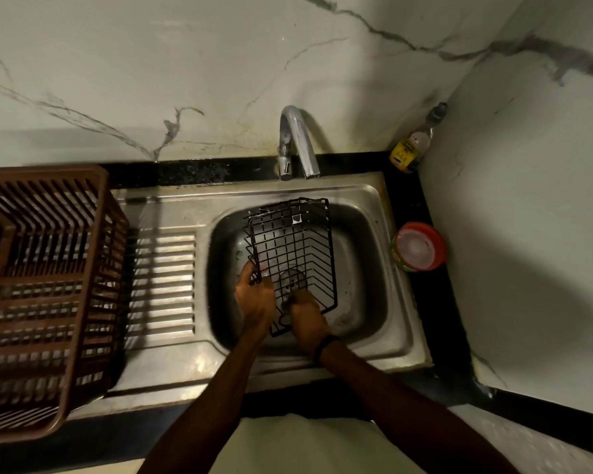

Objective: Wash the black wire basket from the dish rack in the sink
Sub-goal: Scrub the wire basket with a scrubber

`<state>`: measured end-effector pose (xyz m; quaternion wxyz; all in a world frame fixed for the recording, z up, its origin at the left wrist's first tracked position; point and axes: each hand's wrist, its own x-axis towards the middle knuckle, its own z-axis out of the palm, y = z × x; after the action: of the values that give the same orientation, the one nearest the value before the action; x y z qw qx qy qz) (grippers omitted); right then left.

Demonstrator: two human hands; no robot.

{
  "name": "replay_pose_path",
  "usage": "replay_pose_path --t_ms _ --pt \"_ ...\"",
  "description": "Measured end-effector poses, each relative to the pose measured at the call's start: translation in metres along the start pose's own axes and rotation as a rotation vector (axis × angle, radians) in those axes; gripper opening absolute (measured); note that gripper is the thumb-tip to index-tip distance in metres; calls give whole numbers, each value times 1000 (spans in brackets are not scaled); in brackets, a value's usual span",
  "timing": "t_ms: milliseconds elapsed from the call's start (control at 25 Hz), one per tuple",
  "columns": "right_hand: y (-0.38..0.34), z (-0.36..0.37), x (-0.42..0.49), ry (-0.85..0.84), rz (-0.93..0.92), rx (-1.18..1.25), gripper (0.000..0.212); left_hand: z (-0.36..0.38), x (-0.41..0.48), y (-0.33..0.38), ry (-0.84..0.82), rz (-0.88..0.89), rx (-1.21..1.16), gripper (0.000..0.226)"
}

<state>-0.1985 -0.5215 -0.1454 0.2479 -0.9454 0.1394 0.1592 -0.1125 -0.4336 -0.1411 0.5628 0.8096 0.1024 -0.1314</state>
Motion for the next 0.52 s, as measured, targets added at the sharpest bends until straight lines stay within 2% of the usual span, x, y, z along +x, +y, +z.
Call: replay_pose_path --t_ms 80,160,280,360,480,520 --pt "-2 4 -13 -113 -174 -64 23 -3 2 -3 15 -6 -9 33" --pt "19 -3 -18 -160 -105 -43 21 -6 1 -12 39 -47 -17 30" --pt "36 -10 -2 34 171 130 20 -3 -4 -12 45 -127 -48 39" --pt "17 -9 2 11 183 141 26 -1 -4 -4 57 -115 -43 42" --pt "4 -9 -18 -129 -67 87 30 -4 0 1 87 -113 -93 42" --pt "13 -11 -20 -105 -55 75 31 -6 -2 2 93 -116 -99 41"
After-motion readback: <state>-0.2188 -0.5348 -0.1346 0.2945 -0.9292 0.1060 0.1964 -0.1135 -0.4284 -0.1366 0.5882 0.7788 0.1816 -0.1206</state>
